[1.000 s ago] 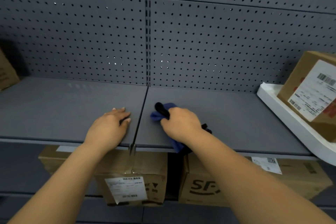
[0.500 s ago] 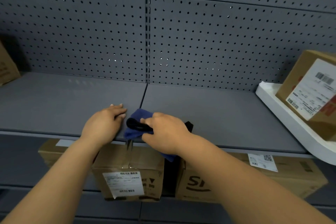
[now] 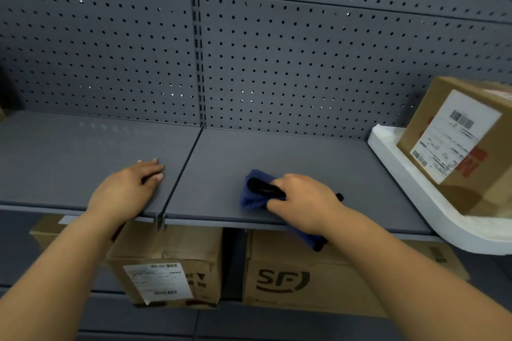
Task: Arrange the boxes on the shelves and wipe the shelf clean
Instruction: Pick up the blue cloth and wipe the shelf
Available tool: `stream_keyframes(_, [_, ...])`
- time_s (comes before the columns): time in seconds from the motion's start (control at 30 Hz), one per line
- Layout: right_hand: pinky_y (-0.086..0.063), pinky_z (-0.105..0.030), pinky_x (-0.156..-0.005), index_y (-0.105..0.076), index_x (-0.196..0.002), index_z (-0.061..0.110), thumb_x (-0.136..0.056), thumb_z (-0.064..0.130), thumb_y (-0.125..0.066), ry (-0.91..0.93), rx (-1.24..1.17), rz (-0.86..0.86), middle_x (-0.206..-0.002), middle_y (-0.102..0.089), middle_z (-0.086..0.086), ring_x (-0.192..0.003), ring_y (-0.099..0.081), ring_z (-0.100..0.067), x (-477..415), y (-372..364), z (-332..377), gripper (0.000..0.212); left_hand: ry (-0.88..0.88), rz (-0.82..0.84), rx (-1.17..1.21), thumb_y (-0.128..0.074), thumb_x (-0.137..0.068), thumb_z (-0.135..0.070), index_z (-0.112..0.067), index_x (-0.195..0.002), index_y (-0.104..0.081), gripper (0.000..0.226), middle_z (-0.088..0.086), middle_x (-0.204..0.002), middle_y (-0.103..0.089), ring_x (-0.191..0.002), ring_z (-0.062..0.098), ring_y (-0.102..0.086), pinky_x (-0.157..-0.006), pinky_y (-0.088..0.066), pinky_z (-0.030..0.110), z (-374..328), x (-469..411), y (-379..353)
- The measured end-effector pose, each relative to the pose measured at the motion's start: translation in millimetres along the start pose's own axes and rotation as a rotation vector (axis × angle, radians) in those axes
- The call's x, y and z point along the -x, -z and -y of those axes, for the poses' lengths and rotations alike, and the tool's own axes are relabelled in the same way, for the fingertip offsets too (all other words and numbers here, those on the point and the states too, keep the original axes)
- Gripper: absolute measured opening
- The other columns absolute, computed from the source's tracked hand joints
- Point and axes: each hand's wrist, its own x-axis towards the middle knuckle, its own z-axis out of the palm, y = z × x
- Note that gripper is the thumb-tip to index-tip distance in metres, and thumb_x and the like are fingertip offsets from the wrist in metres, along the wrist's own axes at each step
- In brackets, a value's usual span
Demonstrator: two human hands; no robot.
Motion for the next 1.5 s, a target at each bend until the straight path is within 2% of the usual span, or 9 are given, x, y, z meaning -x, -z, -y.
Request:
stream_keyframes(0.1, [-0.032, -0.031, -0.051, -0.041, -0.068, 0.03, -0.089, 0.034, -0.05, -0.167, -0.036, -0.055, -0.066, -0.044, 0.006, -0.07, -0.049, -0.022, 3.6, 9.5, -36.1, 0.023, 0.001, 0.003, -0.033, -0.044, -0.098, -0.028, -0.021, -0.135, -0.051, 0.039, -0.004, -0.149, -0.04, -0.142, 0.018, -0.028, -0.112, -0.027, 0.04, -5.4, -0.1, -1.8])
stream_keyframes(0.27, [-0.037, -0.03, -0.053, -0.052, -0.089, 0.018, -0.091, 0.03, -0.048, -0.449, -0.06, -0.212, -0.068, -0.054, -0.003, -0.067, -0.054, -0.027, 2.3, 24.0, -92.6, 0.013, 0.013, 0.036, -0.104, -0.044, -0.097, -0.03, -0.019, -0.137, -0.048, 0.042, -0.001, -0.152, -0.036, -0.143, 0.023, -0.025, -0.115, -0.023, 0.043, -13.8, -6.4, -5.3])
stream_keyframes(0.4, [-0.041, -0.032, -0.065, -0.057, -0.094, 0.008, -0.094, 0.026, -0.045, -0.643, -0.048, -0.295, -0.081, -0.057, -0.013, -0.077, -0.055, -0.033, -3.7, 33.3, -120.8, 0.022, 0.006, 0.067, -0.138, -0.043, -0.097, -0.032, -0.019, -0.138, -0.047, 0.043, 0.002, -0.154, -0.033, -0.145, 0.026, -0.021, -0.118, -0.014, 0.045, -17.5, -16.0, -8.8])
stream_keyframes(0.57, [-0.042, -0.036, -0.074, -0.057, -0.088, 0.005, -0.091, 0.017, -0.045, -0.756, -0.05, -0.371, -0.104, -0.063, -0.026, -0.099, -0.059, -0.041, -21.1, 34.2, -137.0, 0.017, -0.017, 0.112, -0.145, -0.041, -0.097, -0.034, -0.021, -0.14, -0.044, 0.045, 0.002, -0.155, -0.029, -0.146, 0.025, -0.017, -0.118, -0.009, 0.044, -19.7, -28.9, -10.5])
stream_keyframes(0.77, [-0.041, -0.034, -0.068, -0.052, -0.079, 0.004, -0.09, 0.016, -0.046, -0.803, -0.027, -0.336, -0.079, -0.053, -0.016, -0.076, -0.049, -0.032, -46.7, 34.8, -131.0, 0.018, -0.053, 0.131, -0.131, -0.04, -0.098, -0.036, -0.023, -0.141, -0.042, 0.046, 0.0, -0.156, -0.028, -0.146, 0.022, -0.015, -0.119, -0.007, 0.041, -18.2, -41.8, -12.9])
stream_keyframes(0.83, [-0.042, -0.034, -0.066, -0.052, -0.079, 0.004, -0.091, 0.017, -0.047, -0.81, -0.039, -0.325, -0.07, -0.052, -0.013, -0.074, -0.051, -0.032, -57.1, 33.7, -126.5, 0.018, -0.058, 0.13, -0.117, -0.04, -0.097, -0.036, -0.023, -0.141, -0.042, 0.046, 0.001, -0.156, -0.028, -0.146, 0.022, -0.015, -0.119, -0.007, 0.041, -18.2, -44.4, -13.0])
stream_keyframes(1.0, [-0.042, -0.032, -0.062, -0.054, -0.079, 0.005, -0.09, 0.02, -0.046, -0.745, -0.044, -0.313, -0.066, -0.052, -0.01, -0.071, -0.053, -0.031, -90.3, 23.2, -103.4, 0.02, -0.057, 0.124, -0.137, -0.038, -0.098, -0.037, -0.024, -0.142, -0.04, 0.046, -0.001, -0.156, -0.027, -0.146, 0.022, -0.015, -0.118, -0.007, 0.04, -19.5, -46.5, -15.3])
stream_keyframes(1.2, [-0.042, -0.03, -0.062, -0.063, -0.093, 0.005, -0.091, 0.026, -0.046, -0.547, -0.07, -0.267, -0.093, -0.066, -0.017, -0.079, -0.06, -0.032, -140.8, -0.2, -44.8, 0.027, -0.06, 0.113, -0.128, -0.037, -0.098, -0.037, -0.025, -0.142, -0.039, 0.046, -0.002, -0.156, -0.027, -0.146, 0.02, -0.015, -0.118, -0.007, 0.038, -17.4, -47.8, -15.4])
stream_keyframes(1.5, [-0.04, -0.029, -0.06, -0.063, -0.105, 0.009, -0.088, 0.022, -0.047, -0.278, -0.063, -0.147, -0.091, -0.062, -0.011, -0.08, -0.058, -0.029, -189.8, -24.6, 50.0, 0.027, -0.069, 0.093, -0.107, -0.034, -0.1, -0.024, -0.023, -0.141, -0.042, 0.042, -0.002, -0.156, -0.029, -0.146, 0.021, -0.017, -0.117, -0.008, 0.037, -14.2, -50.6, -17.1])
